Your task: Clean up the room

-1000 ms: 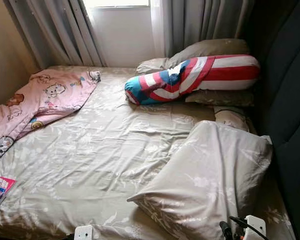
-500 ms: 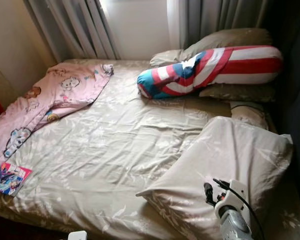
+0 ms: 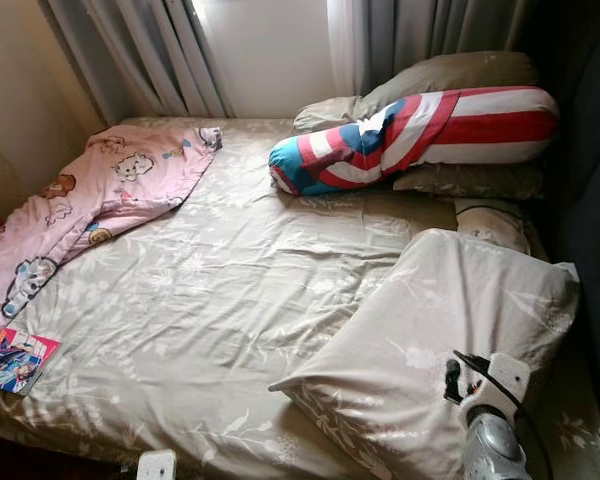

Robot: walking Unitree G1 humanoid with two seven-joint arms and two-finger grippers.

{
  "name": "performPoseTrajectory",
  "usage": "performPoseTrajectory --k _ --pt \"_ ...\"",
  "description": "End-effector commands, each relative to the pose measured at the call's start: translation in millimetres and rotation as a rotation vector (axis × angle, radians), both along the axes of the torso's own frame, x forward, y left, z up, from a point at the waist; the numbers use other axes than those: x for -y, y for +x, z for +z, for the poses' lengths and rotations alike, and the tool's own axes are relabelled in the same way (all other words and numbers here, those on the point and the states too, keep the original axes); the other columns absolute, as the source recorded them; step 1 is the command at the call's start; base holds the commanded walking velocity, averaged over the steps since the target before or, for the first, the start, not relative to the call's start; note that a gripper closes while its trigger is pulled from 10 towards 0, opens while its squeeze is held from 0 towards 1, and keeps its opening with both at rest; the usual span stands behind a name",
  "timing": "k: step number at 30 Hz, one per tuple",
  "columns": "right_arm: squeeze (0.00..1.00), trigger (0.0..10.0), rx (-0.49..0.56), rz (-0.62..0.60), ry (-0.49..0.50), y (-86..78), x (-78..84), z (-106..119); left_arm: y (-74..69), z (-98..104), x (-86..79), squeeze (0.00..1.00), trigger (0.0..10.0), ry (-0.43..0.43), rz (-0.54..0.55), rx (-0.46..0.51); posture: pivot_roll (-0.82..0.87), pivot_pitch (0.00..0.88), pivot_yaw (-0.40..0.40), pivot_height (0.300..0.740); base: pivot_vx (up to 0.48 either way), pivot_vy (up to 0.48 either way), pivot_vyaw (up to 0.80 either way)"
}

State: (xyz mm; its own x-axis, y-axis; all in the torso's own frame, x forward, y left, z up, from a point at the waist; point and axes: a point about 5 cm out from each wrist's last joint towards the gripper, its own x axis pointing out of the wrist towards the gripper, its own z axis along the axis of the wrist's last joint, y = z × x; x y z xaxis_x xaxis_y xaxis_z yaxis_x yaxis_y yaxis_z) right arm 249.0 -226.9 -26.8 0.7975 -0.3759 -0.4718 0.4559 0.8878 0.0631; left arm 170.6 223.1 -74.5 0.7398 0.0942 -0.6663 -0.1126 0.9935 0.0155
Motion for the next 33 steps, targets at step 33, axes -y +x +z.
performPoseTrajectory --k 33 --pt "0.0 10.0 0.086 0.235 0.003 -45.6 -10.2 -15.5 28.7 16.1 -8.3 0.0 10.0 -0.015 0.068 0.089 -0.09 0.0 -0.014 0.74 0.0 0.0 0.0"
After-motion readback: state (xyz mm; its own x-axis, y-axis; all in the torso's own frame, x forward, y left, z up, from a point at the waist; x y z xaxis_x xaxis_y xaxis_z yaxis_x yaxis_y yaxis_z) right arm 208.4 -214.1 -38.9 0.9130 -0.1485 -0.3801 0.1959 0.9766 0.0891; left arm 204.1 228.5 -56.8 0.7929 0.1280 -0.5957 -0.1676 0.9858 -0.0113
